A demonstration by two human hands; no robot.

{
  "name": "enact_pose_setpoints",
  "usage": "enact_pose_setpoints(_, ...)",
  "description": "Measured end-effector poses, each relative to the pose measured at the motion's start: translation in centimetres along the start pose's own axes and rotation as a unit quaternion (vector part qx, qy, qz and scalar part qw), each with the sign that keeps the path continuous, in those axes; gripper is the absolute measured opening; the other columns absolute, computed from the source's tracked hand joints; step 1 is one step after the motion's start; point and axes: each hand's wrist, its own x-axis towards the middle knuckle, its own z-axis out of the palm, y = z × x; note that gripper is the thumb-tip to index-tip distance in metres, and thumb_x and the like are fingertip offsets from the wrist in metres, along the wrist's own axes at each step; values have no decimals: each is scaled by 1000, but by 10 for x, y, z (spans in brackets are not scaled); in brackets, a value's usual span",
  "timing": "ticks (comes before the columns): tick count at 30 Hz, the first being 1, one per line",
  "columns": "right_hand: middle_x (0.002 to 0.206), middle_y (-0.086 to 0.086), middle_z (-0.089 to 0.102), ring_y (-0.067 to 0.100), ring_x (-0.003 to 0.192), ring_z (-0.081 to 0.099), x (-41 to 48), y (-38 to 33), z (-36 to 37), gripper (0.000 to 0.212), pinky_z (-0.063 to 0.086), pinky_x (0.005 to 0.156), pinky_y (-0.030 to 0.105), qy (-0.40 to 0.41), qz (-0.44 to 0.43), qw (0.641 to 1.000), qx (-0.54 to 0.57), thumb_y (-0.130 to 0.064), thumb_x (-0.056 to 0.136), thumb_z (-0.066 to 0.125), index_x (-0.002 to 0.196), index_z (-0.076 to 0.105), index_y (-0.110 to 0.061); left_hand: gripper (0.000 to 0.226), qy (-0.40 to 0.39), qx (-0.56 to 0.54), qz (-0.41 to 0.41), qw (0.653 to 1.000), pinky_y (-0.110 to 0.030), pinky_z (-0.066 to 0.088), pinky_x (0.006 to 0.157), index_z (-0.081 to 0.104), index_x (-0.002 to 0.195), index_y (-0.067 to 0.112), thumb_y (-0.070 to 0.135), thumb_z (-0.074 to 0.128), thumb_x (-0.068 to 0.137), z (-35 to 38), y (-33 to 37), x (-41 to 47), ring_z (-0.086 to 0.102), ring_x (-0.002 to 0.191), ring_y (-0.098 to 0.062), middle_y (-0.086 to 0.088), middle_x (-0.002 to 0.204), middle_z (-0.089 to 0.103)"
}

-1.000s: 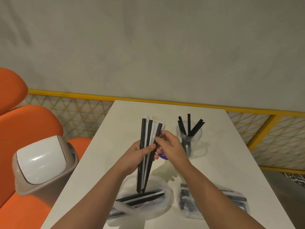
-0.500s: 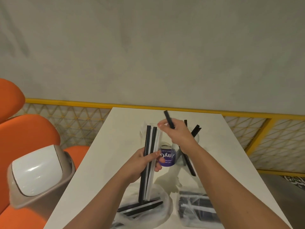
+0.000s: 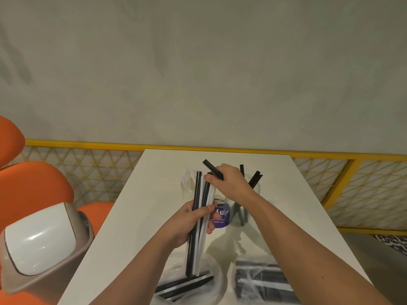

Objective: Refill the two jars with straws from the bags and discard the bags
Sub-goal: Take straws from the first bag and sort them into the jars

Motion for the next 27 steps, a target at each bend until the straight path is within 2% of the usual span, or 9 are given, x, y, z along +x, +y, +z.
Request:
enact_pose_setpoints(5,64,-4,43,7,57,42,2,10,6,25,35,53,19,6,30,1000,-7,-33,92,54,79,51,-13,26,9,43,-3,999,-27,49,59,52,118,-1,12,51,95,3,-5,1,52,49,-16,-10,80,67)
enact_pose_setpoints(9,70,-1,50,15,67,49,2,9,5,22,39,59,23,13,34,999,-5,-32,89,59,82,52,-12,25,20,50,-3,999,-26,48,55,52,118,2,12,51,95,4,-8,1,51,49,-15,-9,78,65)
enact_pose_setpoints(13,78,6,55,17,74,52,1,7,1,17,40,63,18,25,38,996,80,-24,87,63,81,55,-11,22,14,58,-1,998,-28,49,59,54,113,2,14,52,95,2,-6,4,52,51,-14,-9,79,65)
enact_pose_setpoints(17,78,0,56,10,68,50,6,11,-7,19,40,71,27,63,76,981,170,-24,89,60,93,61,-6,21,-6,69,1,998,-27,48,57,54,113,1,12,53,94,-1,-2,4,52,52,-15,-8,78,65)
enact_pose_setpoints(18,79,2,55,9,65,48,9,13,-12,19,41,70,28,85,96,970,209,-25,91,58,94,60,-7,20,-15,72,0,997,-27,48,57,54,112,2,11,53,94,-1,-1,3,52,52,-15,-8,78,65)
enact_pose_setpoints(20,74,4,48,10,57,38,14,16,-20,21,39,56,23,105,139,936,307,-30,93,53,94,56,-9,20,-28,81,-1,996,-26,48,56,54,113,3,11,53,94,-1,0,3,52,51,-15,-9,79,65)
enact_pose_setpoints(22,78,7,49,8,55,32,15,19,-21,22,31,45,19,68,151,915,369,-31,94,53,90,57,-10,20,-35,82,7,996,-27,47,58,53,114,5,12,52,95,1,1,4,50,50,-14,-8,78,64)
enact_pose_setpoints(25,79,1,59,8,58,36,12,18,-15,20,32,43,16,4,138,928,347,-28,95,52,88,60,-12,22,-29,84,13,996,-30,48,65,54,116,4,13,51,96,4,4,8,49,50,-14,-6,76,64)
enact_pose_setpoints(27,77,1,59,9,60,41,14,13,-23,21,37,48,18,29,124,928,351,-27,96,48,87,58,-11,21,-34,90,14,995,-31,47,66,54,114,3,12,51,95,3,5,10,48,50,-13,-6,76,63)
